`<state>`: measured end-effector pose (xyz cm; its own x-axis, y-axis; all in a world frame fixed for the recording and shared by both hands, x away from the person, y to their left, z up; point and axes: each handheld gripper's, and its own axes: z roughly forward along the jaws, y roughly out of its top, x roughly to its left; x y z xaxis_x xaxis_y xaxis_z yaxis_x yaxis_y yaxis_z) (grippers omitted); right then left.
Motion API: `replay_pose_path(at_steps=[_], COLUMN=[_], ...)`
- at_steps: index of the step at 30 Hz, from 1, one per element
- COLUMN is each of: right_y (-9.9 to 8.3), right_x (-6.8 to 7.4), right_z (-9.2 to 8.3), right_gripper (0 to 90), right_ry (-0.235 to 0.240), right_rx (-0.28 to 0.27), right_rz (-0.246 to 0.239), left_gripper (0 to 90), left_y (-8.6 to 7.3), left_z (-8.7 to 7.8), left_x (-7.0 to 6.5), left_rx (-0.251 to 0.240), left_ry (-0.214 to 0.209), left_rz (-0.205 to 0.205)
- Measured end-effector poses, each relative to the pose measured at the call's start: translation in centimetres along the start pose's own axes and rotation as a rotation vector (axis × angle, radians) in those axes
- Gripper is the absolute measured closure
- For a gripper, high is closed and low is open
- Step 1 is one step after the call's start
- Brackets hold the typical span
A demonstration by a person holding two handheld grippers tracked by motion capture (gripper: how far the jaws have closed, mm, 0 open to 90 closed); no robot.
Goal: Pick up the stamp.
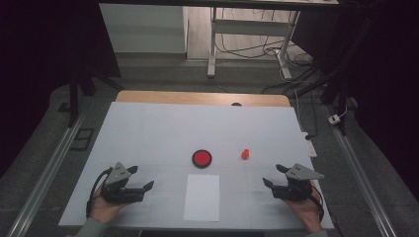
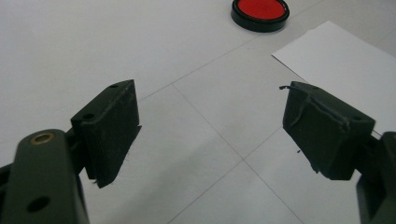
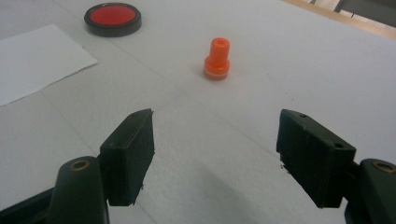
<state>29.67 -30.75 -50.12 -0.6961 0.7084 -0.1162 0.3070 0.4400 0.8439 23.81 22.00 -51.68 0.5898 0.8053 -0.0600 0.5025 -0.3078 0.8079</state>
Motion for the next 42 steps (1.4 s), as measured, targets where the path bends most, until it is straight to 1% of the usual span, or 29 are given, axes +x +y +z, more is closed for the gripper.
replay_pose_path(at_steps=[3, 11, 13, 14, 19, 22, 25, 30, 33, 39, 42], right_y=[0.4, 1.7, 2.1, 2.3, 3.4, 4.1, 5.0, 6.2, 6.8, 7.4, 7.4], right_x=[0.0, 0.2, 0.3, 0.4, 0.9, 1.1, 1.2, 1.1, 1.0, 0.6, 0.1], right_z=[0.1, 0.6, 0.7, 0.9, 1.9, 2.5, 3.0, 3.5, 3.8, 4.4, 5.0], right_gripper=[27.2, 27.1, 27.1, 27.1, 27.1, 27.0, 27.1, 27.2, 27.4, 28.0, 28.9], right_ry=[-0.003, -0.002, 0.000, 0.006, 0.017, 0.016, 0.020, 0.027, 0.024, 0.013, 0.008], right_rx=[-0.003, -0.020, -0.010, -0.011, 0.021, 0.024, 0.013, -0.001, 0.000, 0.008, 0.015], right_rz=[-0.007, 0.001, 0.001, 0.002, -0.017, -0.023, -0.030, -0.034, -0.032, -0.027, -0.020], left_gripper=[18.9, 19.3, 19.4, 19.5, 19.5, 19.5, 19.6, 19.6, 19.6, 19.7, 19.8], left_y=[0.0, 0.0, 0.0, 0.0, 0.0, 0.0, 0.0, 0.0, -0.1, -0.2, -0.1], left_z=[0.0, 0.0, -0.1, -0.1, -0.1, -0.2, -0.1, 0.0, 0.0, 0.0, 0.1], left_x=[0.0, 0.0, 0.0, -0.1, -0.1, -0.1, -0.1, -0.2, -0.2, -0.2, -0.2], left_rx=[0.002, 0.003, 0.001, -0.005, -0.003, -0.008, -0.005, -0.001, 0.000, 0.004, 0.004], left_ry=[-0.002, -0.012, -0.018, -0.018, -0.020, -0.018, -0.015, -0.014, -0.012, -0.010, -0.007], left_rz=[0.001, -0.003, -0.002, -0.002, 0.005, 0.006, 0.010, 0.014, 0.015, 0.016, 0.018])
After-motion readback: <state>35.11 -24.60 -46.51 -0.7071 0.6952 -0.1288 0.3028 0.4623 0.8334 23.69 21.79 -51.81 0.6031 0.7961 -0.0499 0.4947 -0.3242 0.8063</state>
